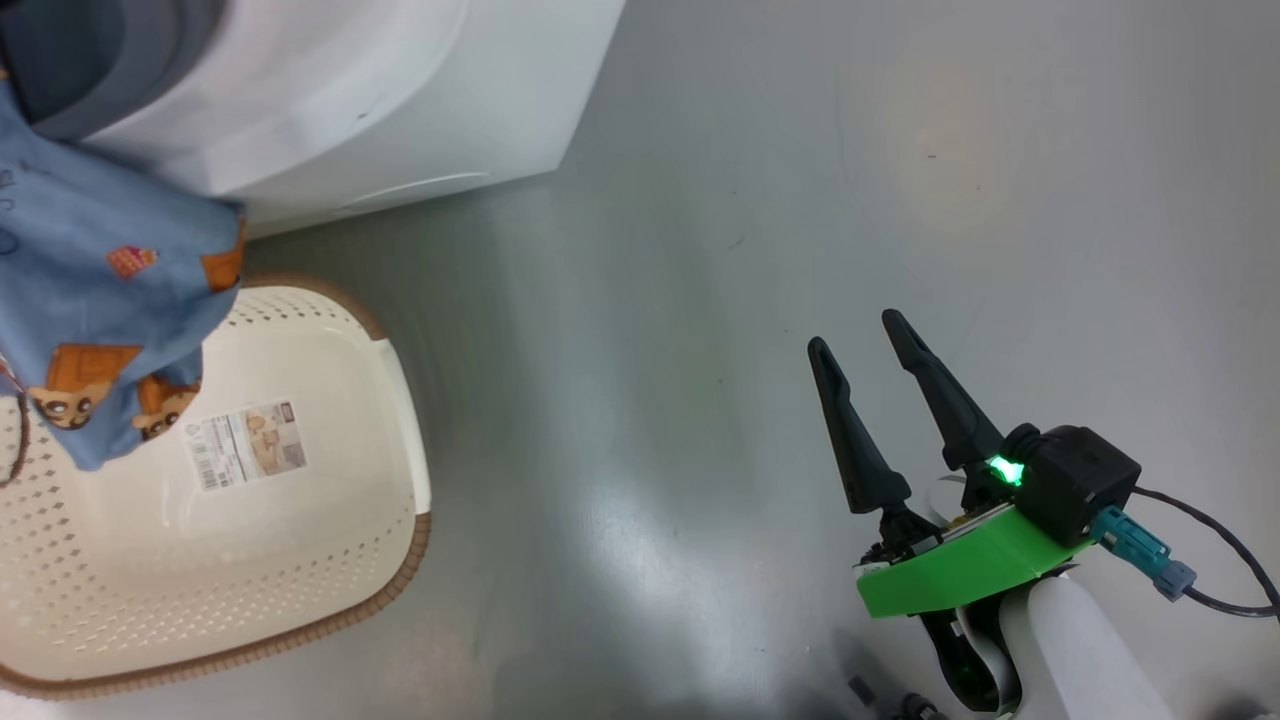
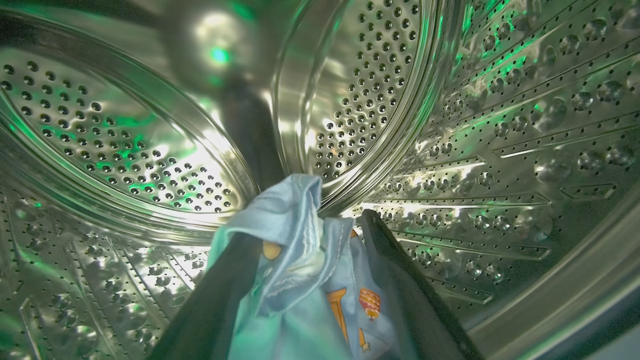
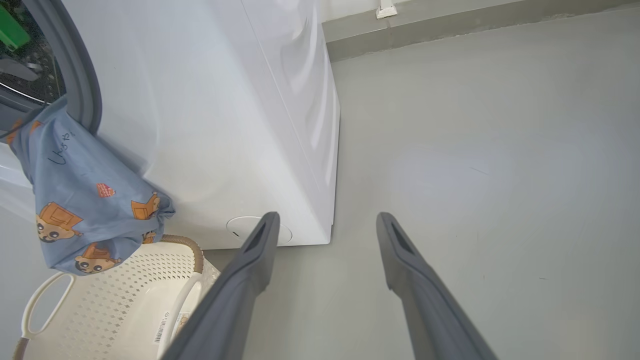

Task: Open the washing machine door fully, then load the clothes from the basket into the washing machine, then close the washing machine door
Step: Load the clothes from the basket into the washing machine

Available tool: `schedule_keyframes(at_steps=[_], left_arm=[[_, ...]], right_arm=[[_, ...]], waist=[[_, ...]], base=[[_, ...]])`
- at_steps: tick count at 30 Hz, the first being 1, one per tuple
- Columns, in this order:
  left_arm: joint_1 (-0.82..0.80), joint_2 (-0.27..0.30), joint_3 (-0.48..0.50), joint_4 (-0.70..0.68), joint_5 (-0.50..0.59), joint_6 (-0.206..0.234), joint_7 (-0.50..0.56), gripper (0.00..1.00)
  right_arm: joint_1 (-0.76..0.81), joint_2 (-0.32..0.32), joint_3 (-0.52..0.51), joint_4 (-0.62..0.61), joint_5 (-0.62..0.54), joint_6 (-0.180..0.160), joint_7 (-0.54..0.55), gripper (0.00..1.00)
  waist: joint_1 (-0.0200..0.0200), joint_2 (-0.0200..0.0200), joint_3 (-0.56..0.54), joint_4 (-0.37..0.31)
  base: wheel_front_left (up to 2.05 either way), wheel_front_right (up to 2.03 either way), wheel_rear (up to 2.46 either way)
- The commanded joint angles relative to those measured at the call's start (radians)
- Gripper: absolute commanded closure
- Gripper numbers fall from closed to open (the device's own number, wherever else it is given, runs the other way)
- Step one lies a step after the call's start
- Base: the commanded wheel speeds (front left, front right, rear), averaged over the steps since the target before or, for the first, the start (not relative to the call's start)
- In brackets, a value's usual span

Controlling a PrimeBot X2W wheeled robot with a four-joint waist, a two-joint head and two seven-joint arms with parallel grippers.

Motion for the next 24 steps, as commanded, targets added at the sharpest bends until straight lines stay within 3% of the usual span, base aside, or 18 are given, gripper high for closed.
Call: schedule_keyframes(at_steps=[1, 24], left_arm=[[0.026, 0.044, 0.028, -0.046, -0.002, 0.011, -0.005, 0.0], [0.471, 0.051, 0.217, -0.527, 0.047, 0.083, -0.006, 0.0]], right_arm=[[0.011, 0.002, 0.019, -0.016, -0.01, 0.009, -0.005, 0.0], [0.01, 0.002, -0.015, -0.012, -0.02, 0.009, -0.005, 0.0]], waist=[[0.0, 0.0, -0.006, 0.011], [0.0, 0.0, -0.032, 0.065]], base=[[0.0, 0.0, 0.0], [0.0, 0.0, 0.0]])
